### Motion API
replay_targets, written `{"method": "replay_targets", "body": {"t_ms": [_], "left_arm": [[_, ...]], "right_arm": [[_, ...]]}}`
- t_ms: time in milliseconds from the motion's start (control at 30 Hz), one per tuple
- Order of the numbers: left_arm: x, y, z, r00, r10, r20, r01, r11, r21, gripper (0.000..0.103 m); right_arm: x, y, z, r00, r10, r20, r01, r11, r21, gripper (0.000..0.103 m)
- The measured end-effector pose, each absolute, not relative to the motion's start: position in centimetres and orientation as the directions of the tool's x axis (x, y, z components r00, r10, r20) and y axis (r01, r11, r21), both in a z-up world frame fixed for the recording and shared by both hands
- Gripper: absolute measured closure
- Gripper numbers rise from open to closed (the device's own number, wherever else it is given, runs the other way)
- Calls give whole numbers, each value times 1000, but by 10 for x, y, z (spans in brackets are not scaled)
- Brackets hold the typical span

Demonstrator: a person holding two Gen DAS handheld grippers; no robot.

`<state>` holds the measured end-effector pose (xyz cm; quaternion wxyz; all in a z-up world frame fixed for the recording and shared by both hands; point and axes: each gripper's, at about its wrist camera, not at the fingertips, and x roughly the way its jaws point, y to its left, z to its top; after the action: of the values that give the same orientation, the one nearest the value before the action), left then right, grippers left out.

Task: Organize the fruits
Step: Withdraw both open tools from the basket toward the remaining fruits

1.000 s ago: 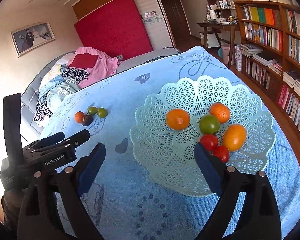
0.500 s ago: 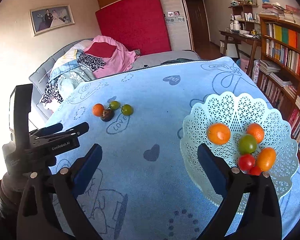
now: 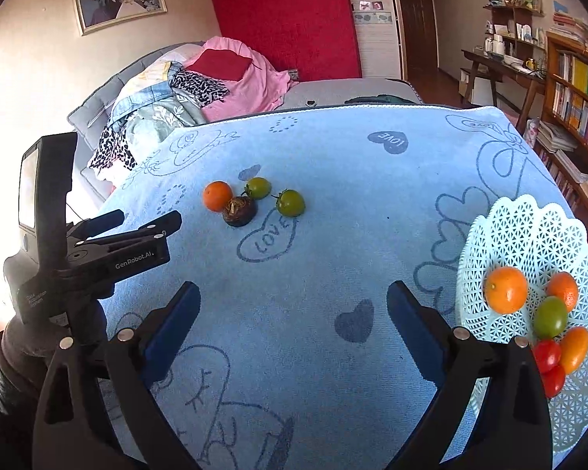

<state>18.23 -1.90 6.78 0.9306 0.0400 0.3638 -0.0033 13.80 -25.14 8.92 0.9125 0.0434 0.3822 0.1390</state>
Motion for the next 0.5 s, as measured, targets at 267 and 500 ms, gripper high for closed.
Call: {"method": "replay_targets", "body": {"t_ms": [267, 500], "left_arm": [[189, 0, 60, 728, 38, -685, 9, 998, 65, 12], [193, 11, 57, 728, 48, -683, -5, 998, 65, 12]], "right_arm": [[173, -225, 78, 665, 287, -689, -250, 955, 157, 6], [206, -203, 63, 655, 289, -698, -276, 952, 134, 6]]}}
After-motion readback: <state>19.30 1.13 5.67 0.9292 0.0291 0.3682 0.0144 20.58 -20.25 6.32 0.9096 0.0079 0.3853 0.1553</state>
